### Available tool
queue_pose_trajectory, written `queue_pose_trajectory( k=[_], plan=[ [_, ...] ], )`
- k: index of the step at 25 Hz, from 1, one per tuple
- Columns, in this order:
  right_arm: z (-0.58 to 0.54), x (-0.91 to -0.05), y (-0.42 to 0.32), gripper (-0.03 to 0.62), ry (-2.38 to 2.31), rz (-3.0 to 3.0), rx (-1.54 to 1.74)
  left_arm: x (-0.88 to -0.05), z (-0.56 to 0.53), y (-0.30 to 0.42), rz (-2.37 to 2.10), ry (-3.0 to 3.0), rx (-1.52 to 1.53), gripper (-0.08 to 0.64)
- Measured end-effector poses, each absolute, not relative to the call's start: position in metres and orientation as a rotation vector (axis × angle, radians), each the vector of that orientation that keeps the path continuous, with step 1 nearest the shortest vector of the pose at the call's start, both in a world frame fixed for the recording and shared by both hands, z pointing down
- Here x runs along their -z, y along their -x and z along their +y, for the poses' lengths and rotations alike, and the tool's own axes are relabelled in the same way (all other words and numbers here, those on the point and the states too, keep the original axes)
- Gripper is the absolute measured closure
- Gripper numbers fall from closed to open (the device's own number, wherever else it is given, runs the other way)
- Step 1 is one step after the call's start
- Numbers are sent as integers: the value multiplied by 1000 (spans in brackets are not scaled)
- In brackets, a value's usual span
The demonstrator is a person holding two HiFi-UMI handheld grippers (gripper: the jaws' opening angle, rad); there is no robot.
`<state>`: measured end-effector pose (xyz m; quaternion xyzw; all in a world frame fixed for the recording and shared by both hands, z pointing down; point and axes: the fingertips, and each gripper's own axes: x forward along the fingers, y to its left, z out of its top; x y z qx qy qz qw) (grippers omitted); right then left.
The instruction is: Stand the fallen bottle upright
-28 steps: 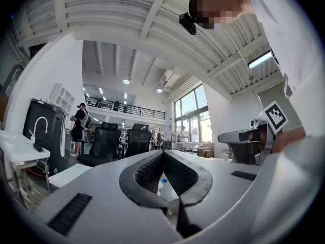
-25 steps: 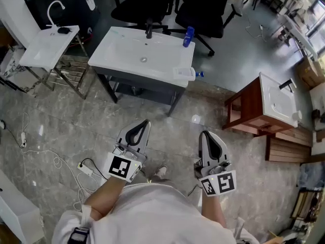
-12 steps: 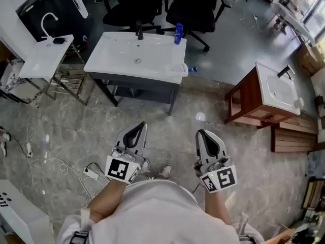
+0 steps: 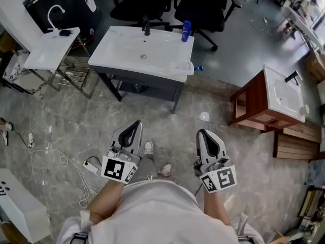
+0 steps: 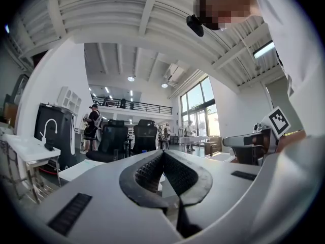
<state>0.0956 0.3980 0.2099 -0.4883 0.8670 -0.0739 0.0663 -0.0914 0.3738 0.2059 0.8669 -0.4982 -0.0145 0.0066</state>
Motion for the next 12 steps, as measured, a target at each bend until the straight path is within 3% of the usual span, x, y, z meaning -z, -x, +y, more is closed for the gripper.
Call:
queue_pose_trajectory(
  k=[12],
  plan=[
    [285,-232,-75,552,1551,2608,273,-232,251,104,-1472,-2729,47,545]
  ],
)
